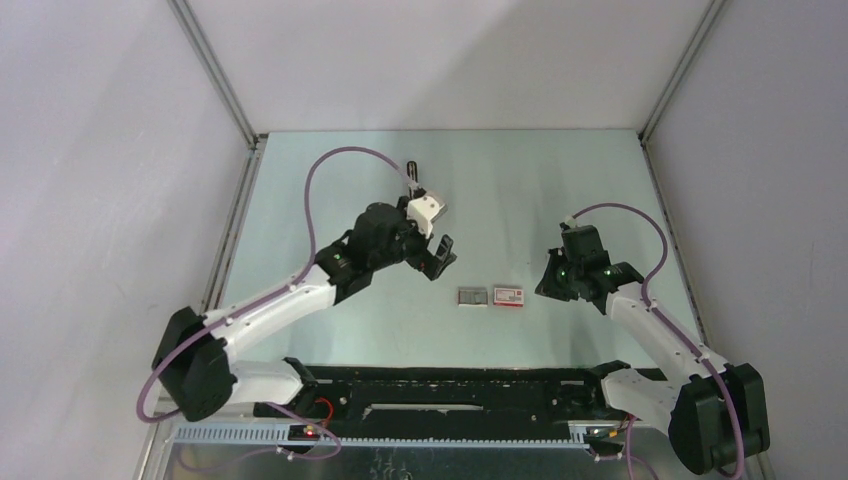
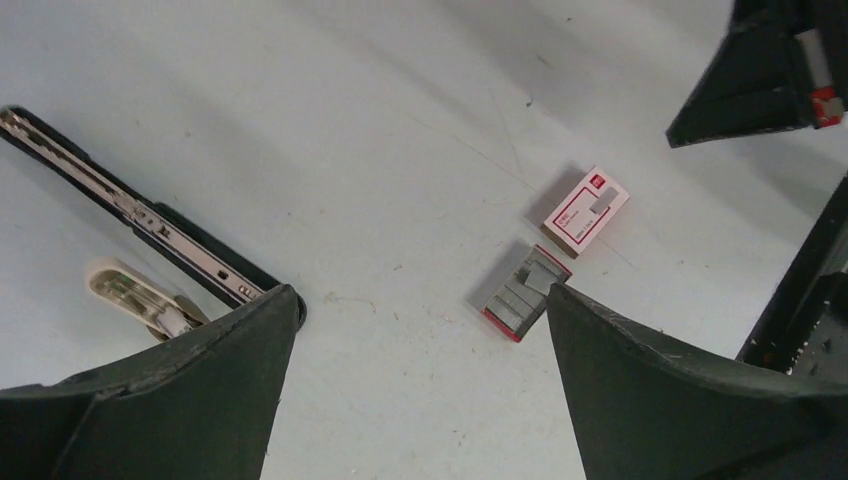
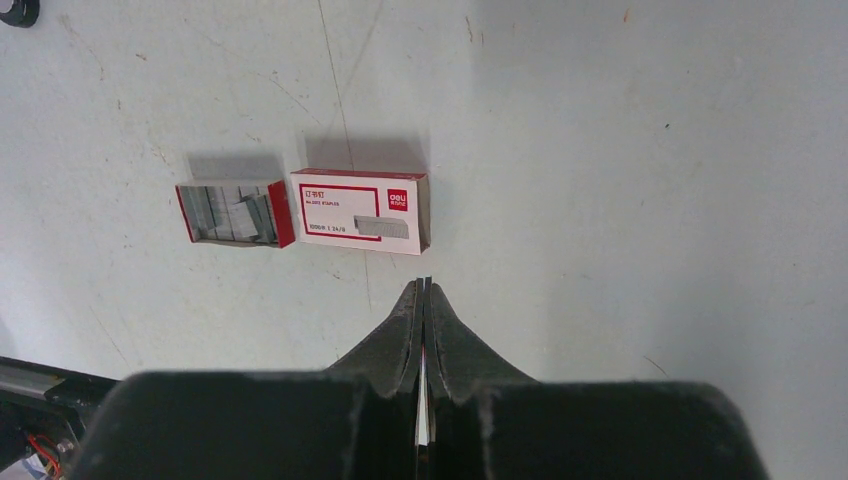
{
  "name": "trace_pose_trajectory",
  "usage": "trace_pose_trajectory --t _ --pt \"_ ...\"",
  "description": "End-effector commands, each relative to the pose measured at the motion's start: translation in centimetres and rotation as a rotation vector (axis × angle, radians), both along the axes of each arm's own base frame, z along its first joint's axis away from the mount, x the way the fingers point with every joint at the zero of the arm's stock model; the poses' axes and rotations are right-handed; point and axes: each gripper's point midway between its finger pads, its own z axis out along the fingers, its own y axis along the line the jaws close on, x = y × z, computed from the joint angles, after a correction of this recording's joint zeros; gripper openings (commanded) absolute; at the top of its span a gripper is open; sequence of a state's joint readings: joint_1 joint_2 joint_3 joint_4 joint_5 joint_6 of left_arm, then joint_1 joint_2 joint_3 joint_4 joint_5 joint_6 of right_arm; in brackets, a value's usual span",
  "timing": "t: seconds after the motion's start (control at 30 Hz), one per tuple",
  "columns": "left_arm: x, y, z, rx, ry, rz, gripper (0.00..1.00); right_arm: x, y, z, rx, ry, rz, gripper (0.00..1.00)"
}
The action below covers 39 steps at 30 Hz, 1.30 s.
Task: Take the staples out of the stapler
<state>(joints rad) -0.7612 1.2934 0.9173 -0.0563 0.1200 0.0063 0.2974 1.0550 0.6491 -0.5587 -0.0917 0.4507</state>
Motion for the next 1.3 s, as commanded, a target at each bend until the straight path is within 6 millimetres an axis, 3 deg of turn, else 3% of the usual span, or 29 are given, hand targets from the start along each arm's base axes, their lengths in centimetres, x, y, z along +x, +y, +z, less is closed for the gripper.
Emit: trace_pose_trajectory --t 0.0,0.13,0.23,0.47,0.57,0.67,0.83,1.03,1.27 --pt "0.1 0.2 4.3 -0.08 -0.203 -0.059 1.0 0.7 0.5 1.4 0.017 -0.054 0.018 0.06" --pt "0.4 1.9 6.6 -0.198 -0.248 0.009 1.0 0.6 0.4 1.0 0.011 -0.042 0.02 0.06" --pt "0.9 3.4 7.1 -0.287 -0.307 0.076 1.0 0.6 0.4 0.9 0.011 -0.042 0.02 0.06" --pt "0.1 1.0 1.6 -0.146 -0.253 -0.116 1.0 0.5 0.6 0.8 0.018 -0.037 0.029 0.06" --pt "-1.9 -0.4 -1.2 -0.087 -0.307 -0.333 1.0 0.3 1.1 0.8 0.043 -0.029 0.048 0.06" --pt "-3.1 -1.0 -2.6 -0.051 -0.379 -0.474 1.0 -0.1 1.5 0.8 0.057 -0.017 0.065 0.06" --pt "-3.0 -2.2 -4.9 0.039 -0.34 -0.579 1.0 -0.3 1.4 0.2 0.043 -0.009 0.056 0.06" --pt "-3.1 -3.5 -10.5 0.175 -0.251 -0.643 1.0 -0.3 1.4 -0.2 0.037 -0.004 0.051 0.07" --pt "-2.9 -4.6 -12.9 0.188 -0.184 -0.669 1.0 -0.3 1.1 -0.4 0.019 -0.001 0.052 0.07"
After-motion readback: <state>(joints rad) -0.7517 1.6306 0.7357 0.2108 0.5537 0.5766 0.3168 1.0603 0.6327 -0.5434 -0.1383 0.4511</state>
